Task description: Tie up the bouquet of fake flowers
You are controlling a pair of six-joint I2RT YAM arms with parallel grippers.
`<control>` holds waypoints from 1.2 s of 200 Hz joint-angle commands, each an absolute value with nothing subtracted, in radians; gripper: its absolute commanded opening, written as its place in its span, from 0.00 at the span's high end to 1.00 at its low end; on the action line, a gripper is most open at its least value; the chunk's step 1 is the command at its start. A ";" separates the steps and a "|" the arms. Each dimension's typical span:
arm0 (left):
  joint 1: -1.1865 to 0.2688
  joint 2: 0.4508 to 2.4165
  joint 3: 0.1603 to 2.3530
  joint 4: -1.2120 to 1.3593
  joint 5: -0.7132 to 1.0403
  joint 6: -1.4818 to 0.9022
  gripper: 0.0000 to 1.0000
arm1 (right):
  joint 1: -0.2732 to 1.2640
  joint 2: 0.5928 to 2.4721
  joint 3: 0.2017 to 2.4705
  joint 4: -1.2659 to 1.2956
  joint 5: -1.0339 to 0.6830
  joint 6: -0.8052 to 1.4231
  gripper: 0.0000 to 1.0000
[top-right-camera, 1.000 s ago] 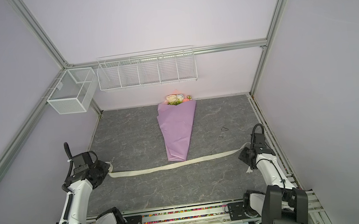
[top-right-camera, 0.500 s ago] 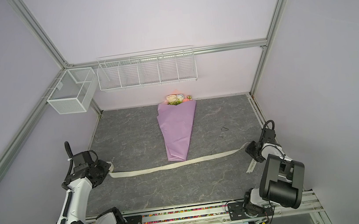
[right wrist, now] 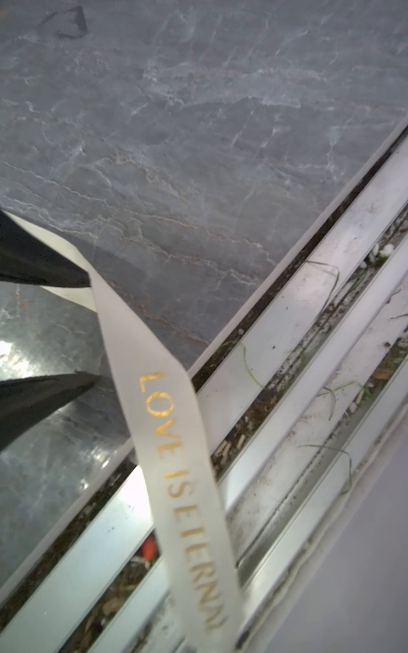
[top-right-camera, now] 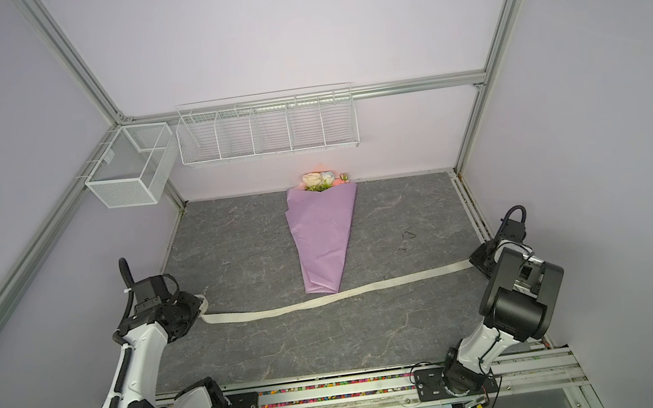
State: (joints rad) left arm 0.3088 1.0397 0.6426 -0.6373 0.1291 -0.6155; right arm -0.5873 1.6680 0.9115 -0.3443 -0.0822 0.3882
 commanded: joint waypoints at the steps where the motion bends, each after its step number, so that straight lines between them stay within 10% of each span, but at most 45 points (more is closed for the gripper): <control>1: 0.313 1.025 0.608 -0.629 0.179 -0.615 1.00 | -0.569 1.596 0.909 -0.413 -0.117 0.353 0.55; 75: 0.313 0.919 0.646 -0.703 0.131 -0.651 0.39 | -0.410 1.292 0.847 -0.457 -0.326 0.372 0.44; 146: 0.069 1.076 0.849 -0.636 0.201 -0.601 0.36 | -0.122 1.258 0.845 -0.315 -0.444 0.509 0.38; 240: -0.184 1.725 1.129 -0.187 0.624 -0.667 0.32 | 0.194 1.815 1.182 -0.120 -0.486 0.613 0.29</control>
